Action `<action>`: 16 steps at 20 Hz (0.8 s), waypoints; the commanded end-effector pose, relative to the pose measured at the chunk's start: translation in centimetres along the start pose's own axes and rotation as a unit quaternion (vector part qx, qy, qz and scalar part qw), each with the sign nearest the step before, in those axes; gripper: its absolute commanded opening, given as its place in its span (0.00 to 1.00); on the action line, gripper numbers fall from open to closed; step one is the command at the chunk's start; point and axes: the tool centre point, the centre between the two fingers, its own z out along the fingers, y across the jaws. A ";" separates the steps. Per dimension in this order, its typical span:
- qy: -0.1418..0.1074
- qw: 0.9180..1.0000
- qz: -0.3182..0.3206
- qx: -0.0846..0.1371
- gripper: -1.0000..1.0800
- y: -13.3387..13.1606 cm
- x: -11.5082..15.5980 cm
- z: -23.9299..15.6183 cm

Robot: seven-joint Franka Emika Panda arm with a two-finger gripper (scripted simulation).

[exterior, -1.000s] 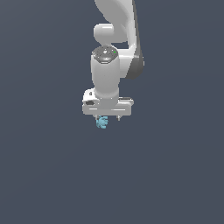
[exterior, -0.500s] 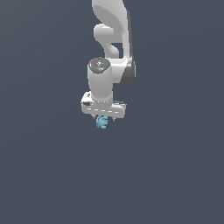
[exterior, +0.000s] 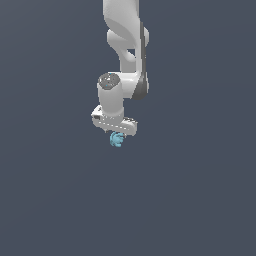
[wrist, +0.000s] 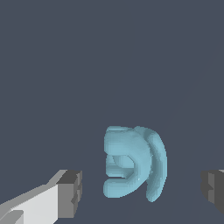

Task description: Pick up the object and move it to a goal position.

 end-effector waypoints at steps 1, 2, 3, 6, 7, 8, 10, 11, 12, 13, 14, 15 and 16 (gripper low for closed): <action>0.000 1.000 0.008 0.000 0.96 0.3 -0.3 0.4; 0.000 1.000 0.009 0.000 0.96 0.4 -0.4 0.4; 0.000 1.000 0.009 0.000 0.96 0.4 -0.4 0.4; 0.000 1.000 0.007 0.000 0.96 0.3 -0.3 0.5; 0.000 1.000 0.007 0.000 0.96 0.3 -0.3 0.7; 0.000 1.000 0.007 0.000 0.96 0.3 -0.4 0.9; 0.000 1.000 0.008 0.000 0.96 0.3 -0.4 1.6; 0.000 1.000 0.008 0.000 0.96 0.3 -0.4 2.0; 0.000 1.000 0.008 0.000 0.96 0.4 -0.4 2.5; 0.000 1.000 0.008 0.000 0.96 0.4 -0.5 3.0; 0.000 1.000 0.008 0.000 0.96 0.4 -0.5 3.6; 0.000 1.000 0.009 0.000 0.96 0.4 -0.5 4.0; 0.000 1.000 0.009 0.000 0.96 0.4 -0.5 4.4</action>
